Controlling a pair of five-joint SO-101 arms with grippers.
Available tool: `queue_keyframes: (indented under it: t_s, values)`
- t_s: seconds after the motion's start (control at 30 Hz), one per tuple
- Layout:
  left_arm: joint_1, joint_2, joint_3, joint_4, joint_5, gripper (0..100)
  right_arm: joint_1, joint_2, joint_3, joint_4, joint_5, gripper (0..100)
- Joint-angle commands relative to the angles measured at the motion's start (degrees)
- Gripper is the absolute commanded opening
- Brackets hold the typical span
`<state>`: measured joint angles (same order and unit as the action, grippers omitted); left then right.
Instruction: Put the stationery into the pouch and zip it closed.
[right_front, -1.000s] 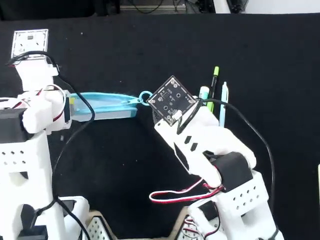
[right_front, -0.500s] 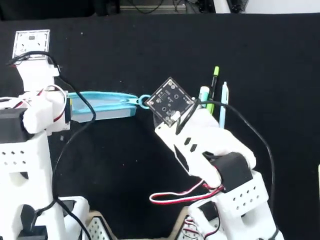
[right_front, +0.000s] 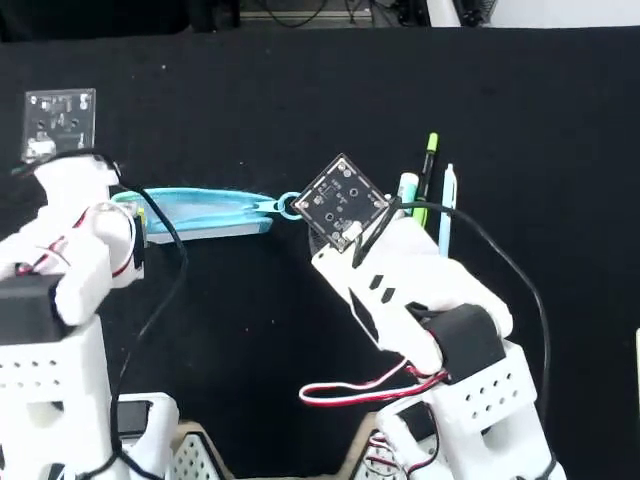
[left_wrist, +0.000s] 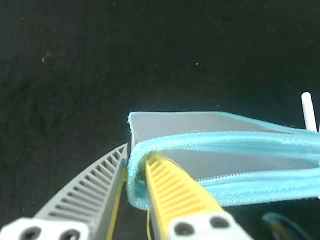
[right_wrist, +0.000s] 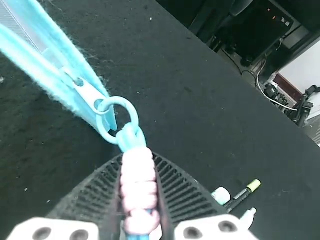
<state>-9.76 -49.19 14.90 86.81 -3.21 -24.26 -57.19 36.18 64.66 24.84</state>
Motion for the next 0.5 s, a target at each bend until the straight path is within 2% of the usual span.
queue_keyframes:
  t_s: [0.0,0.1,0.2,0.33,0.47]
  values:
    - [-0.75,-1.93,4.00,-4.40,-0.35,3,6.68,0.04,-1.63,2.11,0.00,1.1]
    - [-0.75,-2.46,6.11,-6.42,-0.88,3,7.91,0.04,-1.71,2.81,0.00,1.1]
    - [-0.75,-2.46,7.25,-8.26,-3.16,3,5.63,0.04,-1.63,2.90,0.00,1.1]
    - [-0.75,-2.46,7.96,-9.41,-2.99,3,0.18,0.13,-1.63,2.81,0.00,1.5]
    - [-0.75,-2.46,8.22,-9.32,0.88,3,-6.07,0.22,-2.24,3.87,-2.55,2.4]
